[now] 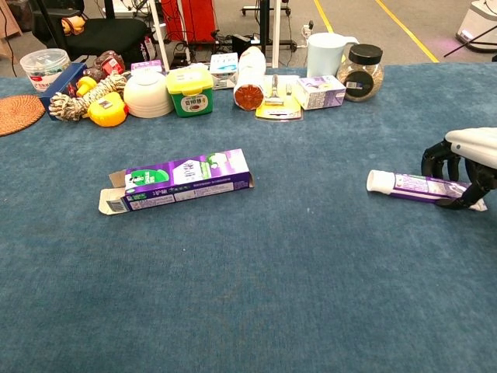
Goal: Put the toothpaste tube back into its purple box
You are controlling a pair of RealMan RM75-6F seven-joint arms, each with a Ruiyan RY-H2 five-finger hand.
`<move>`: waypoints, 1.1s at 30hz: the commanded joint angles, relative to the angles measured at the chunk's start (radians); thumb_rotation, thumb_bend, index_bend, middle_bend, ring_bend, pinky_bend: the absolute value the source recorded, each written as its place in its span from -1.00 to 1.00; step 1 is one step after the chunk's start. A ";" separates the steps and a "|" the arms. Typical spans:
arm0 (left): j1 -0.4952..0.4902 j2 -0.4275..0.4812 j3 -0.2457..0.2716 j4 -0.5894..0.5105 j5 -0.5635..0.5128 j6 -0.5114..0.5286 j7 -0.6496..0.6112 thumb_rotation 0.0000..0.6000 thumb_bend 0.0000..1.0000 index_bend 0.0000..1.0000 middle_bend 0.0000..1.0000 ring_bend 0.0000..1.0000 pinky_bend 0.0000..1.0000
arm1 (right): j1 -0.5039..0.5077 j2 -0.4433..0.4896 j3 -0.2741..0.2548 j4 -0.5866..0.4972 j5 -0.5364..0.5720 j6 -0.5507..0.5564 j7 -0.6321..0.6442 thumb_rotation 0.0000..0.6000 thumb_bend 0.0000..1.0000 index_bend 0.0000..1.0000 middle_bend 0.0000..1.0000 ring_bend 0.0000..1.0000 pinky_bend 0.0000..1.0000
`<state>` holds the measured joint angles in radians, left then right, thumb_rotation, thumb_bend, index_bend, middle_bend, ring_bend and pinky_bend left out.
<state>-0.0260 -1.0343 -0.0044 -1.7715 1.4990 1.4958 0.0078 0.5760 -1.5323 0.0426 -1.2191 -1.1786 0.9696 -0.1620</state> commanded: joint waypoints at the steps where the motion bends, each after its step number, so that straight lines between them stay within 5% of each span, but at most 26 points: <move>1: 0.000 0.000 0.000 0.000 0.000 0.000 0.000 1.00 -0.93 -1.00 -1.00 -1.00 -0.72 | -0.007 -0.009 0.000 0.015 -0.022 0.018 0.001 1.00 -0.24 0.02 0.06 0.02 0.12; 10: -0.004 -0.003 0.000 0.000 -0.005 -0.009 0.009 1.00 -0.93 -1.00 -1.00 -1.00 -0.73 | -0.028 0.028 0.001 -0.032 -0.121 0.091 0.037 1.00 0.04 0.03 0.06 0.02 0.12; 33: -0.069 -0.051 -0.025 0.063 -0.014 -0.084 -0.013 1.00 -0.93 -1.00 -1.00 -1.00 -0.71 | -0.152 0.235 -0.017 -0.416 -0.237 0.297 -0.048 1.00 0.06 0.07 0.09 0.03 0.13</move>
<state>-0.0931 -1.0818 -0.0267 -1.7131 1.4840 1.4098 -0.0027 0.4406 -1.3084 0.0315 -1.6147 -1.4018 1.2458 -0.2100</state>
